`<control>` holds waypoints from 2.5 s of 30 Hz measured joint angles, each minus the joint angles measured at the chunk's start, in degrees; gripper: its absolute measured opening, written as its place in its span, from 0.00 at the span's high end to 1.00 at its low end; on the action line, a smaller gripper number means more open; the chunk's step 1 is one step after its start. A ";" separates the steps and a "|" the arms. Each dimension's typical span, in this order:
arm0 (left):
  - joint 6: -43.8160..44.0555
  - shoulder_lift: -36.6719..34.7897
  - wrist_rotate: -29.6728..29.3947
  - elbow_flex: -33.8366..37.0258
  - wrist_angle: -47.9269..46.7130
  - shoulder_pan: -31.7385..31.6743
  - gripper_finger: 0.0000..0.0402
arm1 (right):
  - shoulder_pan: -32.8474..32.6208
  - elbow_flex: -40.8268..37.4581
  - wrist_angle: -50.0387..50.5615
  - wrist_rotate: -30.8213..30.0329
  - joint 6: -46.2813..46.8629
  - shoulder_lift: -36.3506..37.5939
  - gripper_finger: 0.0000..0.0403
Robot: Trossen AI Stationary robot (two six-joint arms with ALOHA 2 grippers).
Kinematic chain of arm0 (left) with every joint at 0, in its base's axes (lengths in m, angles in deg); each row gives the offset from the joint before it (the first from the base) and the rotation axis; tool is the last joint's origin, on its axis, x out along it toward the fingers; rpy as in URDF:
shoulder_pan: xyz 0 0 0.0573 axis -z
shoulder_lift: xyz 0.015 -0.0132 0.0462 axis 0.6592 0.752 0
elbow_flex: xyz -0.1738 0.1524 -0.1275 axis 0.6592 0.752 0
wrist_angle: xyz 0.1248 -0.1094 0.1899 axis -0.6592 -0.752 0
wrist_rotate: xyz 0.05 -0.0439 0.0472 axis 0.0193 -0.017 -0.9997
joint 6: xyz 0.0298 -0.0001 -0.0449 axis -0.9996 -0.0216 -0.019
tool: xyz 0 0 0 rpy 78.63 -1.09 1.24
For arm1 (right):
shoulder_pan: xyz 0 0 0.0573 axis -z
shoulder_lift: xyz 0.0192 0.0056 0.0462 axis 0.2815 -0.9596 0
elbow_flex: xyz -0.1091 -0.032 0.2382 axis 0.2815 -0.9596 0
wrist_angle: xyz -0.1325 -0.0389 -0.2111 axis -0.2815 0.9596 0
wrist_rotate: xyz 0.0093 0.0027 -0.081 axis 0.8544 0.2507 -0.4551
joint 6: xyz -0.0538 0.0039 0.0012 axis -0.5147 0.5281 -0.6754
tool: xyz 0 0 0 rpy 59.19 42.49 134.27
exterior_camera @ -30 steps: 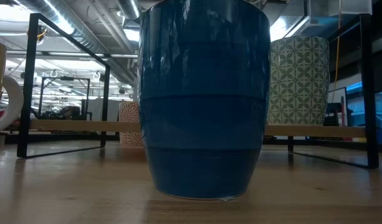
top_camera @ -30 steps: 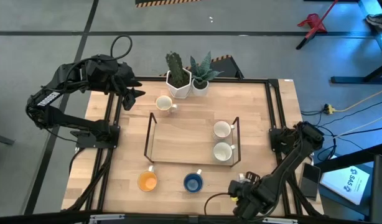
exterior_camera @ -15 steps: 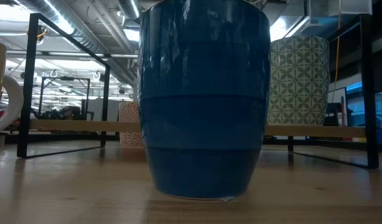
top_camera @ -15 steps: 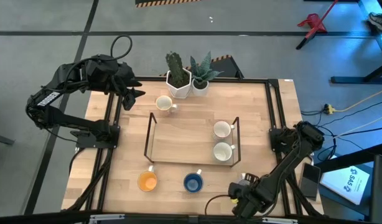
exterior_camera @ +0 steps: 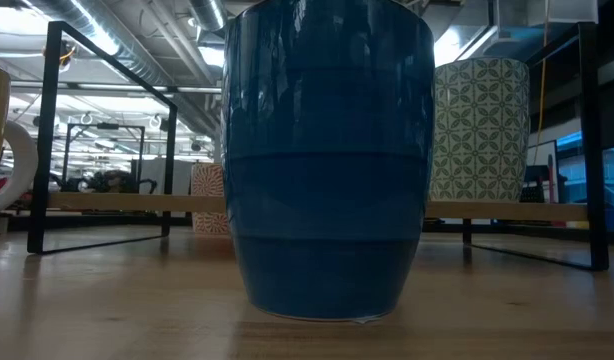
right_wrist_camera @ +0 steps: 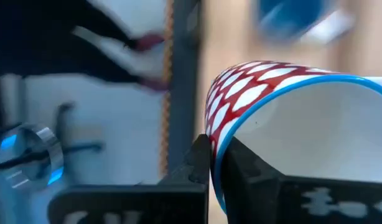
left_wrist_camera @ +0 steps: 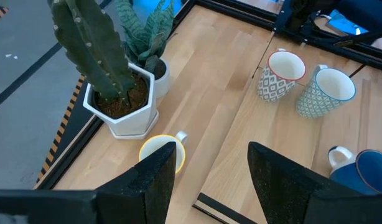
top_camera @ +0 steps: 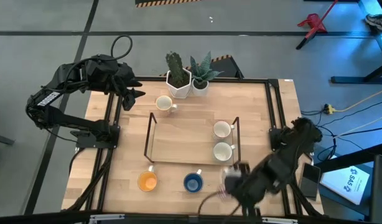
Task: Place coffee mugs
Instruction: Put the red mug on the shelf
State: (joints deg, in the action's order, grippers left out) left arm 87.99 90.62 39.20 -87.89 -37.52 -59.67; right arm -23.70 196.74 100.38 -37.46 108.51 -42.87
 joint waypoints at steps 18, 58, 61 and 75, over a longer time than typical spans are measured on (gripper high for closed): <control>0.34 -0.01 1.29 0.00 -0.44 -0.04 0.52 | 37.49 7.19 6.82 -10.59 -31.86 -5.71 1.00; 1.56 -0.01 1.01 0.00 -0.44 -0.04 0.52 | 36.28 7.20 6.27 -2.18 -37.04 -22.43 1.00; 1.55 -0.01 1.01 0.00 -0.44 -0.04 0.52 | 36.32 7.21 6.30 -2.54 -37.07 -22.42 1.00; 1.53 -0.01 1.03 0.00 -0.44 -0.04 0.52 | 36.34 7.18 5.98 -2.71 -38.22 -23.21 0.98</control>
State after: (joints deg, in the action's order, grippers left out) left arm 89.52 90.61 40.23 -87.89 -37.95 -59.72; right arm 12.64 203.93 106.36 -40.17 70.29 -66.08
